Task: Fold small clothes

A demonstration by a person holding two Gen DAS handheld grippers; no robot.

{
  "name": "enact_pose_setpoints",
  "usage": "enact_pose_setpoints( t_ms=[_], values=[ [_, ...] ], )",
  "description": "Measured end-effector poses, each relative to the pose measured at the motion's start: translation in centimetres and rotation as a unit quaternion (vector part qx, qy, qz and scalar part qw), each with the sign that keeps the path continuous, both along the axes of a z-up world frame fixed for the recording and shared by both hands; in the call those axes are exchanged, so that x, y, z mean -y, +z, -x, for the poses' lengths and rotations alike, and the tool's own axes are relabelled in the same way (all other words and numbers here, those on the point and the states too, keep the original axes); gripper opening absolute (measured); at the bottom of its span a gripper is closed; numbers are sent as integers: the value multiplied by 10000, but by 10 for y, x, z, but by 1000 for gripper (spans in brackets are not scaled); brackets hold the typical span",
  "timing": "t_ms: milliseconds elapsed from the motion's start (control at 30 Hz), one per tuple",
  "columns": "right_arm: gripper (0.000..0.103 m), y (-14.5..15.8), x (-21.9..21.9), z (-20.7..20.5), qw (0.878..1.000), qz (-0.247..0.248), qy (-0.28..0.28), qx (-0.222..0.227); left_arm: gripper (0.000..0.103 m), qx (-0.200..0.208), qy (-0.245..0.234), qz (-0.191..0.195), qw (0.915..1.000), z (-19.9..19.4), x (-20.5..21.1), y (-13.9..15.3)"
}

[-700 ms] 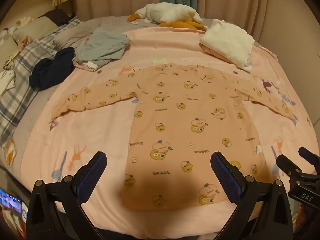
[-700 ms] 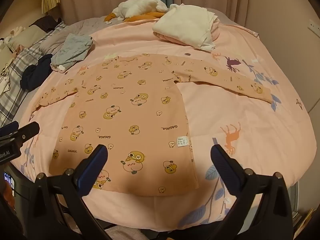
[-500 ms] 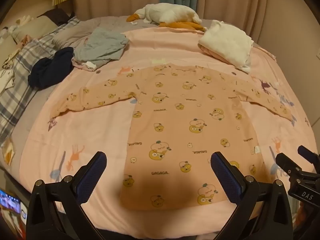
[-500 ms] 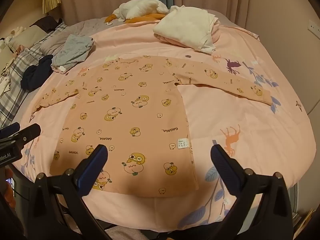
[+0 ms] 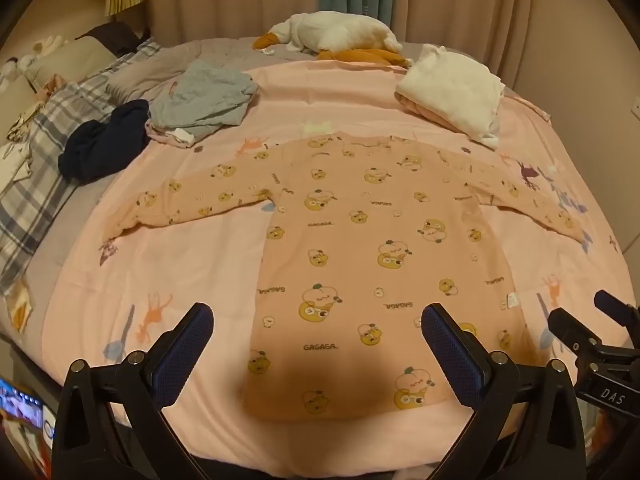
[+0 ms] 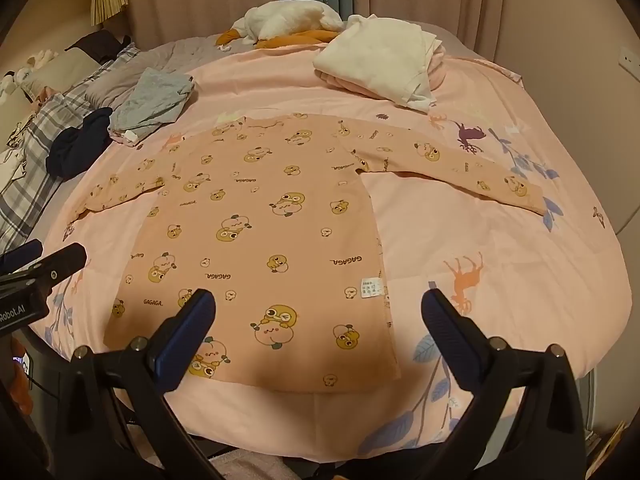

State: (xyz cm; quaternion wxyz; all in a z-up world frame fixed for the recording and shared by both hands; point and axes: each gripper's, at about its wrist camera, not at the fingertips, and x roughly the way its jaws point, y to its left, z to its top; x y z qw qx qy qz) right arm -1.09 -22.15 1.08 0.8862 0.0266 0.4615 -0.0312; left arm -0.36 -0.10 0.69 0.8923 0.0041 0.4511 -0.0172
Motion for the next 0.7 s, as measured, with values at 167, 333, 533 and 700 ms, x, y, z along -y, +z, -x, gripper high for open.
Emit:
enact_pose_setpoints(
  t_ms=[167, 333, 533, 700],
  values=[
    [103, 0, 0, 2, 10000, -2, -1, 5, 103, 20, 11, -16, 10000, 0, 3, 3],
    [103, 0, 0, 2, 10000, -7, -3, 6, 103, 13, 1, -2, 10000, 1, 1, 3],
    [103, 0, 0, 2, 10000, -6, -1, 6, 103, 32, 4, -13, 10000, 2, 1, 3],
    [103, 1, -4, 3, 10000, -1, -3, 21, 103, 38, 4, -15, 10000, 2, 0, 3]
  ],
)
